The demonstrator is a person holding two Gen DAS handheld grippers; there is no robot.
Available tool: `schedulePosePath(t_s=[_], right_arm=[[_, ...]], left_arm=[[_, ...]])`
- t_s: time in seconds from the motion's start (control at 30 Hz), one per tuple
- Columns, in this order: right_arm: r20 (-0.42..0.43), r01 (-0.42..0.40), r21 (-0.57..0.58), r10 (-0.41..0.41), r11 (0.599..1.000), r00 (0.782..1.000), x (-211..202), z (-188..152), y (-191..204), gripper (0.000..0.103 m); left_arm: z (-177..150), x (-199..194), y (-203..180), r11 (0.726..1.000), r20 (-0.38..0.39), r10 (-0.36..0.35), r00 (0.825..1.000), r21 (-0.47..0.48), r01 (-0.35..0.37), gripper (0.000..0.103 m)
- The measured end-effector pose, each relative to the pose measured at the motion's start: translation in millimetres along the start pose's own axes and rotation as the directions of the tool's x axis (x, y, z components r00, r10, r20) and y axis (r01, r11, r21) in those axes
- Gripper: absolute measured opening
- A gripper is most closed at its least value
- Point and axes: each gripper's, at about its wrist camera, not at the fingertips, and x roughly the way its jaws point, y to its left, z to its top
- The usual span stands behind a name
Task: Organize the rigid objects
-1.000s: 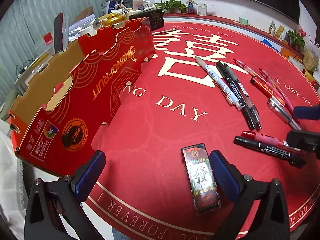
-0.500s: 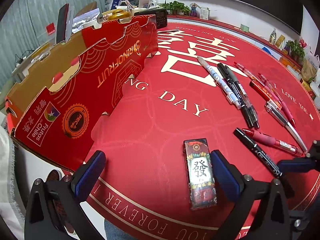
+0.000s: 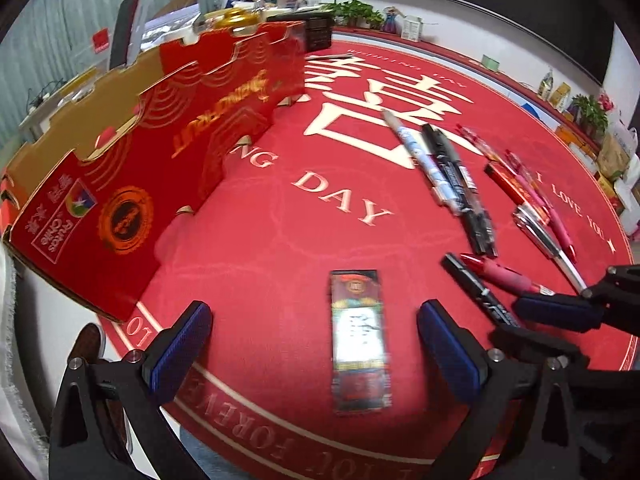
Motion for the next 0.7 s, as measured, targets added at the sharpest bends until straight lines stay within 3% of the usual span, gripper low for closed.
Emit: schedulePosePath(t_s=[0.13,0.17,0.2,0.3,0.33,0.4,0.43,0.5,0.7], right_arm=[[-0.003,0.002,0.012,-0.002,1.000,1.000,0.4,1.3,0.3,0.023],[-0.003,0.003,0.019,-0.003,1.000,1.000,0.1,0.7,0.1,0.022],[-0.005,-0.003,0.028,0.003,1.000,1.000,-0.6,0.0,0.2,0.010],[0.009,0.002,0.073,-0.003,0.997,1.000,-3.2,-6.0,-3.3,0.010],[0.012,-0.003,0.098,0.002,0.995,1.000,-4.9,-9.6,-5.4,0.010],[0.024,-0.025,0.158,0.022,0.987,0.999,-10.2,-17.4,-13.1,0.010],[0.031,-0.034,0.177,0.029,0.984,0.999,-12.9,-20.0,-16.3,0.010],[0.053,-0.034,0.209,0.024,0.977,0.998,-21.2,-26.3,-20.8,0.010],[0.138,-0.067,0.310,0.025,0.948,0.990,-43.4,-38.6,-32.6,0.010]], left_arm=[[-0.3,1.1,0.5,1.000,0.009,-0.006,1.000,-0.013,0.006,0.103],[-0.2,1.1,-0.5,1.000,0.008,0.000,1.000,-0.014,0.000,0.103],[-0.2,1.2,-0.6,1.000,0.006,0.004,1.000,-0.023,-0.004,0.103],[0.1,1.1,-7.0,1.000,-0.003,-0.012,1.000,0.001,0.012,0.100],[-0.8,-1.6,-10.4,0.999,0.002,-0.028,1.000,0.019,0.028,0.096],[-2.3,-7.0,-17.2,0.996,0.008,-0.062,0.998,0.061,0.062,0.070],[-2.7,-10.0,-22.0,0.993,0.005,-0.082,0.997,0.087,0.081,0.062],[-1.2,-14.0,-28.6,0.986,-0.016,-0.115,0.993,0.124,0.116,0.025],[2.0,-19.2,-24.4,0.984,-0.078,-0.143,0.987,0.097,0.150,0.025]])
